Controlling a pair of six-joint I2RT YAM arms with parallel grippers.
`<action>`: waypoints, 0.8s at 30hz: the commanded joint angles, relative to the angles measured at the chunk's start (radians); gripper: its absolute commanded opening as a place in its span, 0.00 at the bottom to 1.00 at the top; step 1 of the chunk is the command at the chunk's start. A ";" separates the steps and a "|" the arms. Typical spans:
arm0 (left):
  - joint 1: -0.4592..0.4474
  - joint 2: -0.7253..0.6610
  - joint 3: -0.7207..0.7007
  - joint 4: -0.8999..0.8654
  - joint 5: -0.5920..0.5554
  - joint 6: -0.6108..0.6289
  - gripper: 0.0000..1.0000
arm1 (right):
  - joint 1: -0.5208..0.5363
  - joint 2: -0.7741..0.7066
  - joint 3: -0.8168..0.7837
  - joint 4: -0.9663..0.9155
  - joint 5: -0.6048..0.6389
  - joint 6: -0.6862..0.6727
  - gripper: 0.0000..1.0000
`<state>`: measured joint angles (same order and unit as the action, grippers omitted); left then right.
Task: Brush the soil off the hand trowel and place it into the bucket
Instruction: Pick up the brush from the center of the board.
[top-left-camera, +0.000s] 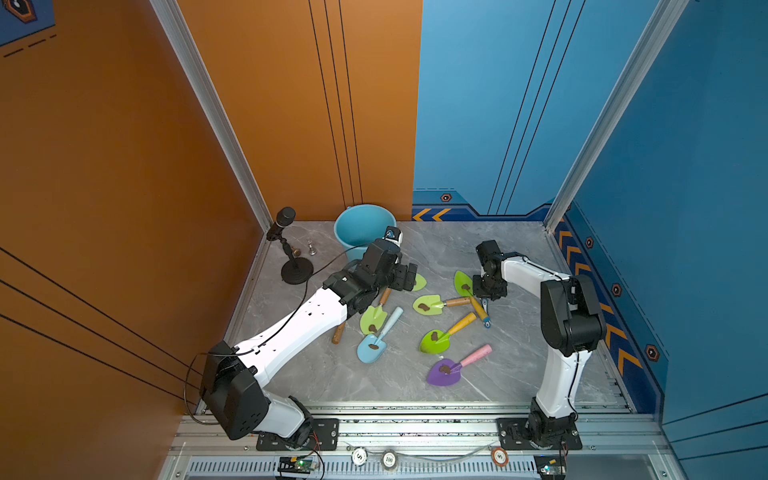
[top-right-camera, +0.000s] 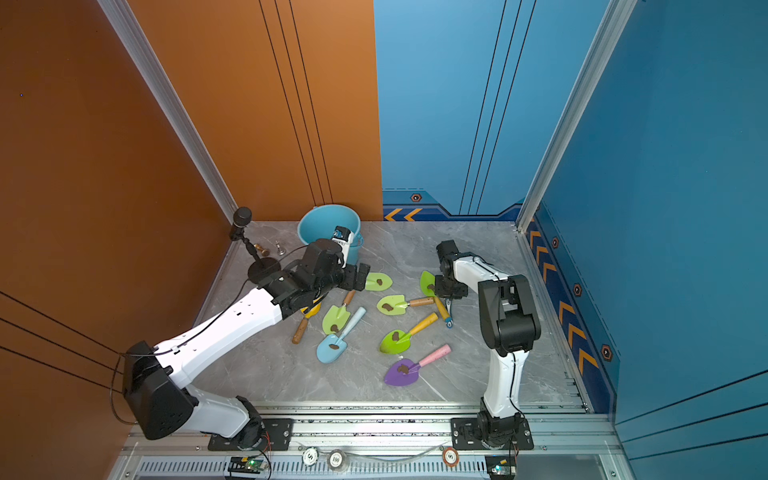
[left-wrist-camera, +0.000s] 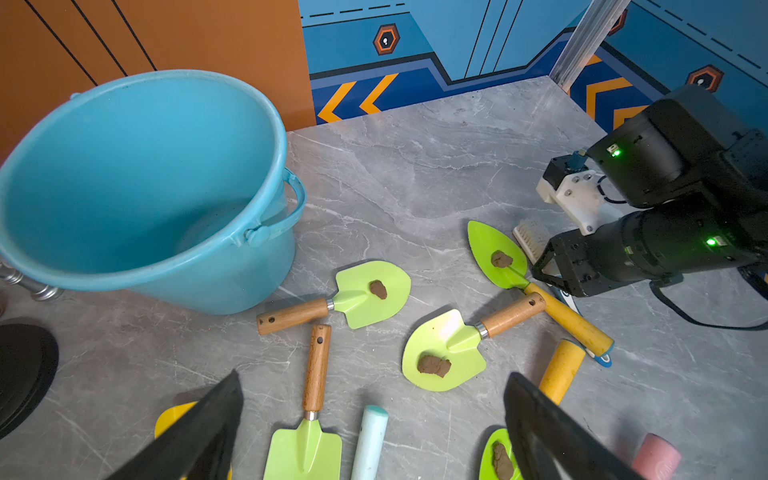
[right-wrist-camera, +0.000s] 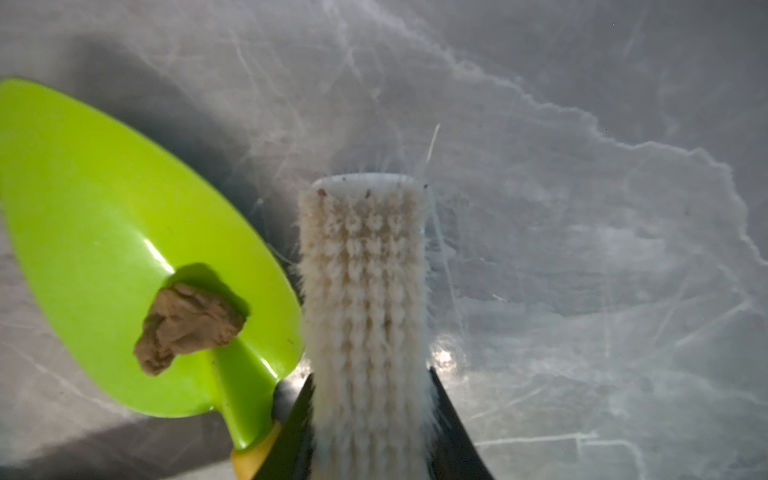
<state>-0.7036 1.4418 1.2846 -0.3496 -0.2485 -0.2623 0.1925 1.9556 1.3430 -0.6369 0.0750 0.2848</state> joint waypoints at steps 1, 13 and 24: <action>-0.003 -0.035 0.010 -0.001 0.001 -0.018 0.98 | 0.001 -0.117 0.017 -0.026 0.095 -0.005 0.18; 0.112 -0.002 0.157 -0.042 0.530 -0.035 0.99 | 0.091 -0.321 0.286 0.192 -0.342 0.180 0.16; 0.217 0.049 0.219 0.037 0.978 -0.123 0.93 | 0.220 -0.204 0.376 0.817 -0.828 0.556 0.16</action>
<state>-0.4950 1.4857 1.4662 -0.3206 0.5766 -0.3733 0.4068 1.7466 1.6619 -0.0437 -0.5823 0.7097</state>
